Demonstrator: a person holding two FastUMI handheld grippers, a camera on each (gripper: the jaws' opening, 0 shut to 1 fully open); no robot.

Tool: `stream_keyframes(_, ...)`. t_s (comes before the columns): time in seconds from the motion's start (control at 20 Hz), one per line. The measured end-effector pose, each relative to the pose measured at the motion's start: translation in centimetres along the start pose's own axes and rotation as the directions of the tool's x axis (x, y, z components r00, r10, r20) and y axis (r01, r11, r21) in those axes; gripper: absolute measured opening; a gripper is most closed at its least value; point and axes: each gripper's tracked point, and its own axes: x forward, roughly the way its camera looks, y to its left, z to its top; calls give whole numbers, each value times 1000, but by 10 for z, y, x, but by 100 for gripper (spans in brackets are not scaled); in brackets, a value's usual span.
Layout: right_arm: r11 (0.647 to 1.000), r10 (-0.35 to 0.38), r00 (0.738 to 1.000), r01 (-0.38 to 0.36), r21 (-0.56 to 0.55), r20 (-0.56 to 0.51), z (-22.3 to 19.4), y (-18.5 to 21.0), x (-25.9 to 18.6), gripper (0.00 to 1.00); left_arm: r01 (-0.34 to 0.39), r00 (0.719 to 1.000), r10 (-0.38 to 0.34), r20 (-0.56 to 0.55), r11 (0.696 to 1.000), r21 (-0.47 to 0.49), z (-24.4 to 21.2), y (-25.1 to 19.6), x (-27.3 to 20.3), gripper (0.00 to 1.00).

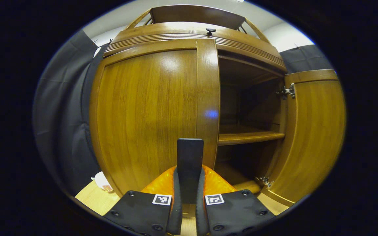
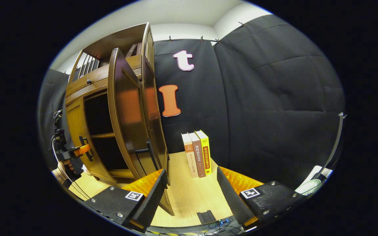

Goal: Open the right door of the double-door shoe cabinet with the right hand, and open the left door with the left hand.

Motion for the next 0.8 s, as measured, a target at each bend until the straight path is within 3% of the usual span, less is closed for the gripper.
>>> stream_keyframes(0.05, 1000, 2, 1000, -2, -3, 4, 1, 2, -1, 99, 7, 1000, -7, -3, 1000, 6, -1, 3, -11, 26)
stream_keyframes(0.1, 1000, 3, 1000, -3, -9, 7, 3, 3, -2, 86, 10, 1000, -10, -4, 1000, 9, -2, 6, -20, 21)
stream_keyframes(0.25, 999, 11, 1000, -11, -32, 18, 8, 10, -6, 99, 9, 1000, -9, -11, 1000, 1, -2, 17, -46, 22)
stream_keyframes(0.35, 999, 17, 999, -15, -48, 28, 12, 15, -8, 99, 7, 1000, -7, -13, 1000, 7, -3, 25, -63, 21)
stream_keyframes(0.4, 998, 19, 999, -18, -56, 32, 14, 18, -9, 92, 5, 1000, -5, -15, 1000, 5, -4, 30, -71, 21)
stream_keyframes(0.45, 998, 26, 999, -24, -62, 36, 16, 22, -10, 92, 2, 1000, -2, -15, 1000, 1, -3, 34, -79, 21)
stream_keyframes(0.5, 997, 32, 999, -29, -67, 40, 19, 25, -11, 99, -4, 1000, 4, -14, 1000, 1, -3, 37, -83, 23)
stream_keyframes(0.55, 997, 36, 998, -32, -71, 45, 21, 29, -13, 92, -13, 1000, 13, -13, 1000, 7, -4, 42, -90, 21)
stream_keyframes(0.7, 996, 48, 998, -44, -81, 47, 26, 38, -15, 92, -50, 999, 50, -3, 999, 14, -3, 56, -108, 20)
stream_keyframes(0.75, 995, 51, 997, -46, -87, 50, 28, 40, -16, 86, -58, 998, 58, -2, 998, 3, -3, 58, -110, 23)
stream_keyframes(0.8, 995, 51, 997, -46, -93, 52, 29, 41, -19, 92, -65, 998, 65, -1, 998, -7, -3, 59, -110, 23)
